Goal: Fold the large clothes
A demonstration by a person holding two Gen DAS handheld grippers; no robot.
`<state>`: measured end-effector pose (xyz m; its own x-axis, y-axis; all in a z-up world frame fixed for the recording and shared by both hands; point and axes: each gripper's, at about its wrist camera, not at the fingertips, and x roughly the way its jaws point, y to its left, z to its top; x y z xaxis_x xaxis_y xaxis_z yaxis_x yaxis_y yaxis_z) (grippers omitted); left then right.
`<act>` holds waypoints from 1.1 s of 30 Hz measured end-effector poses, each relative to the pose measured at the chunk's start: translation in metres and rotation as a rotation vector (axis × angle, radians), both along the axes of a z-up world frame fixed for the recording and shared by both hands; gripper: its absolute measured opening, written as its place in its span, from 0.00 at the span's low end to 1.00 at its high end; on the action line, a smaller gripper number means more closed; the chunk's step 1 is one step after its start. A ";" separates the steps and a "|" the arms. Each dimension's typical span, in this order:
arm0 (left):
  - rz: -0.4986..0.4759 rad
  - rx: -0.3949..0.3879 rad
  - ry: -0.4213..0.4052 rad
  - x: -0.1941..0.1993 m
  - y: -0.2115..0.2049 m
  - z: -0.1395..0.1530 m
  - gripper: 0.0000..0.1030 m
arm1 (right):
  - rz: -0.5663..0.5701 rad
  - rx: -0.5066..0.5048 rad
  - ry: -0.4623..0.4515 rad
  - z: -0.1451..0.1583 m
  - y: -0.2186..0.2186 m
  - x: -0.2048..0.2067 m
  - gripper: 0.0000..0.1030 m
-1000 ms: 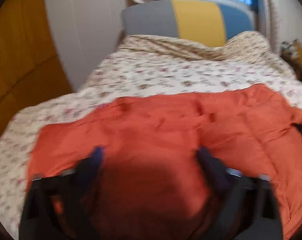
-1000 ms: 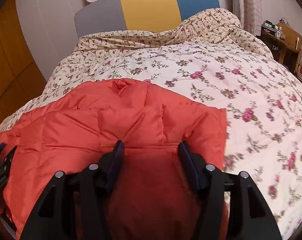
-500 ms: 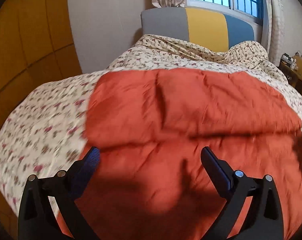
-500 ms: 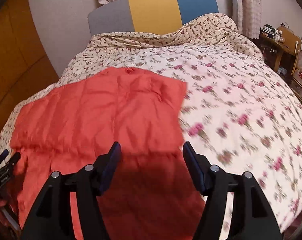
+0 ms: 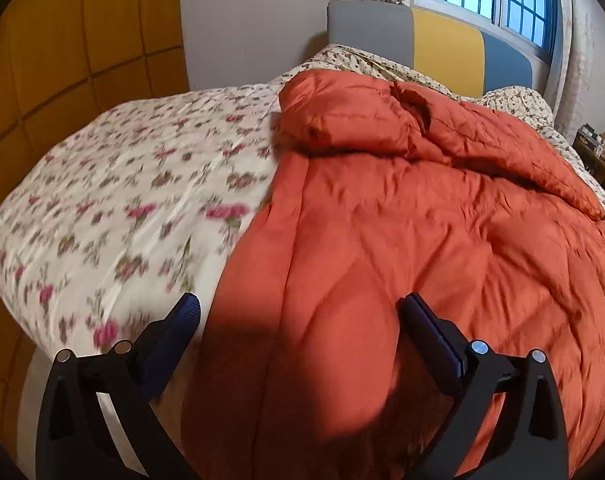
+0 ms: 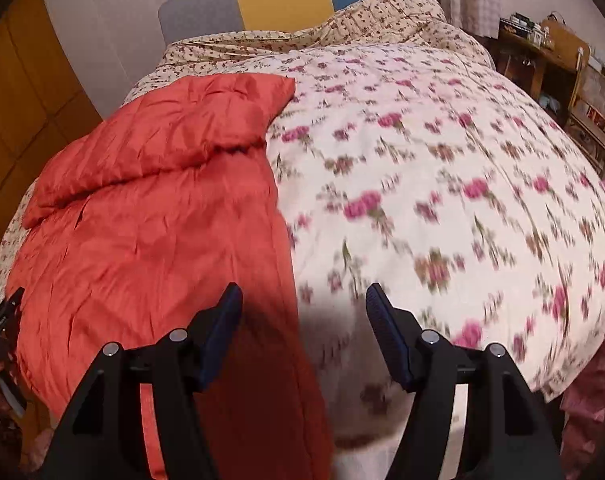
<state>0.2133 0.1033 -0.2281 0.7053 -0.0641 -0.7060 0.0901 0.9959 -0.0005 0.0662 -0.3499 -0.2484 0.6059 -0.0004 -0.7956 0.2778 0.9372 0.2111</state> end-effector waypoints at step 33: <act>-0.177 -0.242 -0.023 -0.068 0.005 0.047 0.23 | 0.220 0.141 -0.071 0.021 0.048 -0.056 0.09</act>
<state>0.1451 0.1088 -0.1811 0.6841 -0.3518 -0.6389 0.2651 0.9360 -0.2316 0.0105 -0.3021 -0.2272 0.6337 0.2447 -0.7338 0.0509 0.9334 0.3552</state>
